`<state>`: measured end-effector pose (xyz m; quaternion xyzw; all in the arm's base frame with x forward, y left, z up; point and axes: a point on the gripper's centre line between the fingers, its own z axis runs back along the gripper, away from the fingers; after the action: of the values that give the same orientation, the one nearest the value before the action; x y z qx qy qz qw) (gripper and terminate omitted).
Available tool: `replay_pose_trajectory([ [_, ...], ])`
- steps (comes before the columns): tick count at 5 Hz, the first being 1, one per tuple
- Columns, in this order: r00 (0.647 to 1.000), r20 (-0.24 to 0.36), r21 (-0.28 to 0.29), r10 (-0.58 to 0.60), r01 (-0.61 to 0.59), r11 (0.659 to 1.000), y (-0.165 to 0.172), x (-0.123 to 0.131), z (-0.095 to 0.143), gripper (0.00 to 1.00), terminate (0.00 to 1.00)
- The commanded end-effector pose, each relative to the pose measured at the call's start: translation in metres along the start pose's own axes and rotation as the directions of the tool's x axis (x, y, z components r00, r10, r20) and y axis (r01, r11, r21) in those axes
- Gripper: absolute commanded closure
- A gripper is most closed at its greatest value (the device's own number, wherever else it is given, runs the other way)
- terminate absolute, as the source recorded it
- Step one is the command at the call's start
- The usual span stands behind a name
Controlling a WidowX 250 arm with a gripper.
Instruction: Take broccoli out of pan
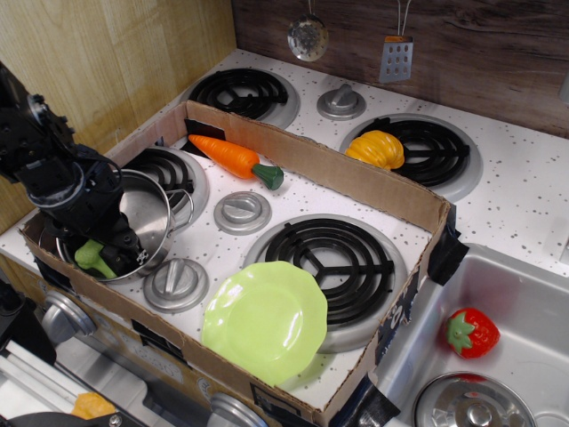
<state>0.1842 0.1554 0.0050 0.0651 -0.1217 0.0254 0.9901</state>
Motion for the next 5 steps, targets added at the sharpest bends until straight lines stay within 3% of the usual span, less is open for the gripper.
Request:
replay_pose_trajectory([
  [1, 0.999, 0.032, 0.087, -0.028, 0.025, 0.996, -0.002, 0.025, 0.039, 1.0, 0.0],
  [4, 1.0, 0.016, 0.154, -0.02, 0.017, 0.988, -0.02, 0.065, 0.088, 1.0, 0.0],
  [5, 1.0, -0.006, 0.113, 0.005, -0.004, 0.994, -0.045, 0.087, 0.093, 1.0, 0.0],
])
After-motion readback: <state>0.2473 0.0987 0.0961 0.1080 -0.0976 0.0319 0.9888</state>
